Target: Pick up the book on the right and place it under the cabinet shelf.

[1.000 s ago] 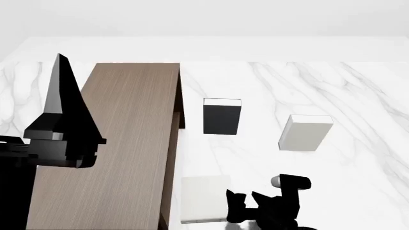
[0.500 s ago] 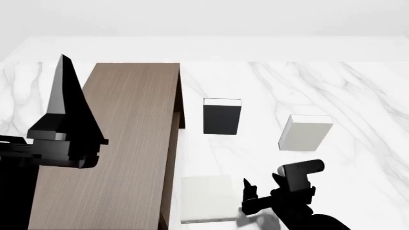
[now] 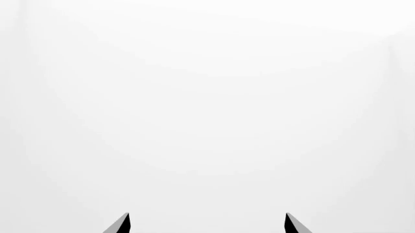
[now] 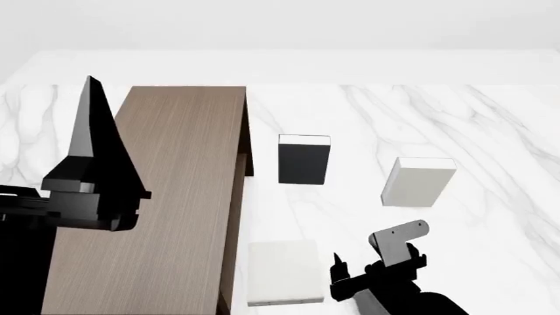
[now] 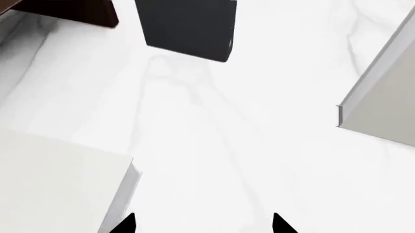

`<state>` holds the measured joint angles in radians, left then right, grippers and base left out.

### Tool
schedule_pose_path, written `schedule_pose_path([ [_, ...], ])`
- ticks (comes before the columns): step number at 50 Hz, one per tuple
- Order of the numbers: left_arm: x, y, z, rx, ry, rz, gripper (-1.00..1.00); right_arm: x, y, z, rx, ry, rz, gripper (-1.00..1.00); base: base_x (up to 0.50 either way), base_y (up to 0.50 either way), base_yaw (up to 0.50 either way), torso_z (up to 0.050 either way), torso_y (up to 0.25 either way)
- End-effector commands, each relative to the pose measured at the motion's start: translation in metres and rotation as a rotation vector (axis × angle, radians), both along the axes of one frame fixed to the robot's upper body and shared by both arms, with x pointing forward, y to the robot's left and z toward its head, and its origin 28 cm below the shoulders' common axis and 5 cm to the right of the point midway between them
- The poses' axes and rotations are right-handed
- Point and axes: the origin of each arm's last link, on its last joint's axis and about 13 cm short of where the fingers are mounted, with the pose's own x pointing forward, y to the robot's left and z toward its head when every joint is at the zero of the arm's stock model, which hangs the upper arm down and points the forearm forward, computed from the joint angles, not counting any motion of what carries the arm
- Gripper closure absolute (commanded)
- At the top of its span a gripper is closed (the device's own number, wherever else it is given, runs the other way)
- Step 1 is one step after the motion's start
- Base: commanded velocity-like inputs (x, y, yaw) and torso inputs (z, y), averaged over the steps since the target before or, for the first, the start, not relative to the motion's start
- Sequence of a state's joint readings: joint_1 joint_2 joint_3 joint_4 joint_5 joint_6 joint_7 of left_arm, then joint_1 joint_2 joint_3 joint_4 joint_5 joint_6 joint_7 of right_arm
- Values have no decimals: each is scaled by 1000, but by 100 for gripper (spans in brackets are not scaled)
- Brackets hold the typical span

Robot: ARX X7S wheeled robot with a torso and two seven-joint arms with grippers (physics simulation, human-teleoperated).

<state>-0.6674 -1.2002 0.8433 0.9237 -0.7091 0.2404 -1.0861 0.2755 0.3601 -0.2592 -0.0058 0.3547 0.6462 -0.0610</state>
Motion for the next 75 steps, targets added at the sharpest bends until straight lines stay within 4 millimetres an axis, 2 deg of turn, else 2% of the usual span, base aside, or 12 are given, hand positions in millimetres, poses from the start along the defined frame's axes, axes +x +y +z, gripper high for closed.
schedule_pose_path([
  [1, 0, 0, 0, 2, 1, -2, -100, 1, -1, -6, -25, 18, 11, -100, 0, 0, 0, 0, 0],
  [38, 0, -1, 0, 3, 3, -4, -100, 11, 11, -30, -87, 78, 65, -100, 0, 0, 0, 0, 0],
  [59, 2, -1, -1, 3, 6, 0, -100, 14, 28, -26, -105, 75, 142, -100, 0, 0, 0, 0, 0],
  [75, 1, 0, -1, 0, 3, 2, -100, 18, 40, -33, -101, 99, 199, -100, 0, 0, 0, 0, 0],
])
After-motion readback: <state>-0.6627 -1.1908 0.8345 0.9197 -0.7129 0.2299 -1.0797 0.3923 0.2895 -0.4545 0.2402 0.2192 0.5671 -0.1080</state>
